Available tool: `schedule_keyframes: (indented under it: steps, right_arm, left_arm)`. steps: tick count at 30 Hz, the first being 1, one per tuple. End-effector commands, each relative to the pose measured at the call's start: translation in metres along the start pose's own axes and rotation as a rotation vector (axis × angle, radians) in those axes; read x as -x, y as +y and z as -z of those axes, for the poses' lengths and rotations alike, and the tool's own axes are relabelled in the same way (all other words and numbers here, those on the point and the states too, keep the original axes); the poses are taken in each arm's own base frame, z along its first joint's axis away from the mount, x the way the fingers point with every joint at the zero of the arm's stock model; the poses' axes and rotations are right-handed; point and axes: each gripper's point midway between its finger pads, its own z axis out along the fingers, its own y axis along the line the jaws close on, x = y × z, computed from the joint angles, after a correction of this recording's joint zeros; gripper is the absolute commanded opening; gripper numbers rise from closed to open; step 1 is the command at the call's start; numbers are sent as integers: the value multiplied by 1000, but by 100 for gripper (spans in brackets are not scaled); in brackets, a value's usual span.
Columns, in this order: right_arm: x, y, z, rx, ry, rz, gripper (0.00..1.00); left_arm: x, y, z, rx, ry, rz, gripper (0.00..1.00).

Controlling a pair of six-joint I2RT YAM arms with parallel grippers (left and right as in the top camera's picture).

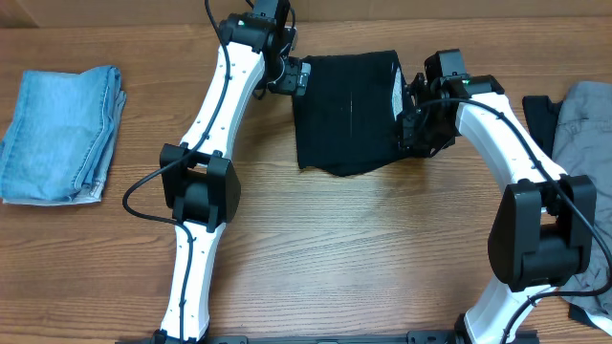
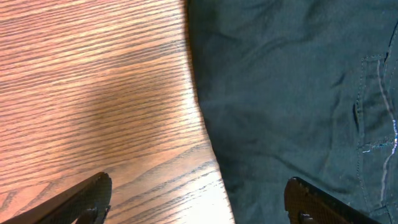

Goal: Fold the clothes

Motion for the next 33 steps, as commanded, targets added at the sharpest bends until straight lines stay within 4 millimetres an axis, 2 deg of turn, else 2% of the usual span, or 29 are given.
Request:
schedule_keyframes:
  steps: [1, 4, 6, 9, 12, 13, 15, 16, 19, 21, 23, 26, 29, 33]
  right_arm:
    - [-5, 0, -3, 9, 22, -107, 53]
    - [-13, -2, -8, 2, 46, -209, 53]
    - [-22, -3, -19, 13, 61, -250, 53]
    - [-24, 14, -33, 130, 54, -233, 53]
    - [-17, 26, -34, 209, 29, -225, 51]
    - [-15, 29, -33, 226, 23, -222, 38]
    - [-9, 33, -30, 250, 8, -215, 6]
    - [-6, 34, -27, 249, -2, -212, 4]
    - [12, 30, -6, 198, -62, -170, 4]
    - [25, 11, 17, 59, -117, -90, 4]
    - [30, -3, 28, -43, -135, -45, 4]
    - [30, -17, 27, -121, -139, -27, 4]
    - [30, -19, 19, -125, -146, -26, 4]
    - [32, -27, -12, -133, -156, -27, 4]
  left_arm:
    - [9, -3, 20, -3, -48, 6, 92]
    - [9, -2, 20, -2, -48, 6, 92]
    - [9, -2, 20, -2, -44, 7, 93]
    - [9, -2, 20, -2, -45, 6, 93]
    - [8, -2, 20, -2, -43, 6, 93]
    - [8, -2, 20, -2, -41, 7, 93]
    - [6, -2, 20, -1, -33, 8, 93]
    - [5, -2, 20, 0, -30, 8, 93]
    - [5, -2, 20, 0, -28, 8, 94]
    - [5, -2, 20, -1, -28, 8, 94]
    - [5, -2, 20, -1, -28, 8, 94]
    - [5, -2, 20, 0, -29, 8, 94]
    - [5, -2, 20, 0, -30, 8, 94]
    - [5, -2, 20, -2, -28, 8, 94]
